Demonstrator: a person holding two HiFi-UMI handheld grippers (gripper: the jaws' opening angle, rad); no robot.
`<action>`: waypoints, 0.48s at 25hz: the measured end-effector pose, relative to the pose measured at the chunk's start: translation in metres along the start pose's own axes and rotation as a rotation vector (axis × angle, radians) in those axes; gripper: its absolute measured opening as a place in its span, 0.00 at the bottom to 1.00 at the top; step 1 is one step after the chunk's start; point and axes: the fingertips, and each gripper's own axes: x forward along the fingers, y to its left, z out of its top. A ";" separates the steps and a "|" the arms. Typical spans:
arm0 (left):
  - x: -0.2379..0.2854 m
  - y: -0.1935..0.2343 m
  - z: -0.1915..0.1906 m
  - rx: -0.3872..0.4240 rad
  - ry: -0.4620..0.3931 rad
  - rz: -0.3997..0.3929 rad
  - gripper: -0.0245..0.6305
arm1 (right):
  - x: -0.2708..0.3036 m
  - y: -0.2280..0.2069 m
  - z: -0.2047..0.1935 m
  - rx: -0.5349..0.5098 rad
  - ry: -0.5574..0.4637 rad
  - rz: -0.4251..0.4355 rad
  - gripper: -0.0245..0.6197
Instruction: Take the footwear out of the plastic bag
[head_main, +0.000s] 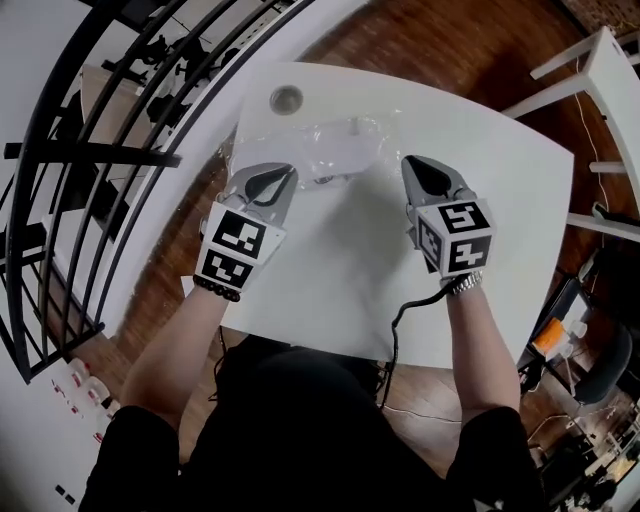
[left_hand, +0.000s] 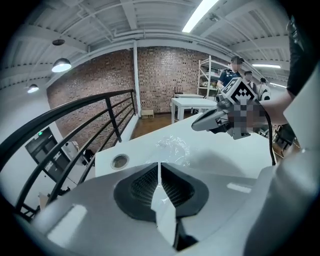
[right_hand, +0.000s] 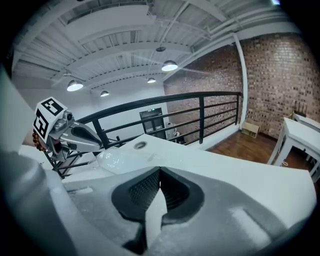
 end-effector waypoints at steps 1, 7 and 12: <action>0.005 0.003 -0.002 -0.006 0.010 0.008 0.08 | 0.006 -0.003 -0.002 -0.005 0.012 0.008 0.03; 0.028 0.020 -0.019 -0.023 0.091 0.041 0.12 | 0.040 -0.009 -0.013 -0.016 0.105 0.086 0.14; 0.045 0.022 -0.036 -0.021 0.156 0.045 0.14 | 0.058 -0.014 -0.023 -0.040 0.160 0.118 0.15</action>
